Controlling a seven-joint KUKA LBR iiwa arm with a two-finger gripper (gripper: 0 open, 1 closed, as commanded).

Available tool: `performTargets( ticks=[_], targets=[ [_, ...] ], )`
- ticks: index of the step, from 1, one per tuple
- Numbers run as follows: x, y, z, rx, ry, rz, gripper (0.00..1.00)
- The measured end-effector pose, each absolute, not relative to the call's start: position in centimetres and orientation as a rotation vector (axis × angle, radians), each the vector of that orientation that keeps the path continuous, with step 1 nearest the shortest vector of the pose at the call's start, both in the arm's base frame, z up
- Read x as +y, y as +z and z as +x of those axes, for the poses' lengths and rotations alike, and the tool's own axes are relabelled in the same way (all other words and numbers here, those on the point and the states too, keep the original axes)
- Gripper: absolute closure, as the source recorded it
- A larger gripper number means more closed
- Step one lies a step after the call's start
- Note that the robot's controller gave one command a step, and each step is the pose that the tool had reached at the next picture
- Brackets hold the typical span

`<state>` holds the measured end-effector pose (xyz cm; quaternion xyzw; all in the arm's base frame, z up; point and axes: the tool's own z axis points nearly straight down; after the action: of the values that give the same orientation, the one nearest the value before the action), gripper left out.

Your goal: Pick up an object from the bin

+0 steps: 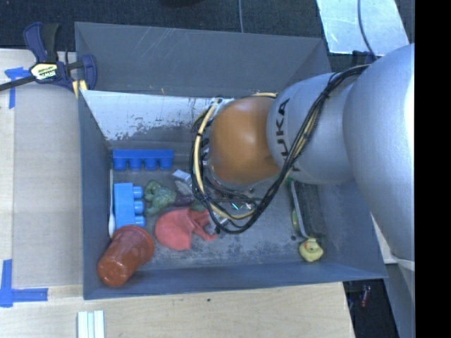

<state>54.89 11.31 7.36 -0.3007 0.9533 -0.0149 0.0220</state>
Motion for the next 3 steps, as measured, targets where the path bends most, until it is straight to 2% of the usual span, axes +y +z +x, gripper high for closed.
performTargets(
  ticks=[1, 2, 3],
  targets=[
    [11.89, 7.87, 55.39, 2.930, -0.036, -0.927, 1.00],
    [11.89, 7.87, 55.39, 2.930, -0.036, -0.927, 1.00],
    [12.05, 7.93, 56.19, 2.884, -0.046, -1.072, 1.00]
  ],
)
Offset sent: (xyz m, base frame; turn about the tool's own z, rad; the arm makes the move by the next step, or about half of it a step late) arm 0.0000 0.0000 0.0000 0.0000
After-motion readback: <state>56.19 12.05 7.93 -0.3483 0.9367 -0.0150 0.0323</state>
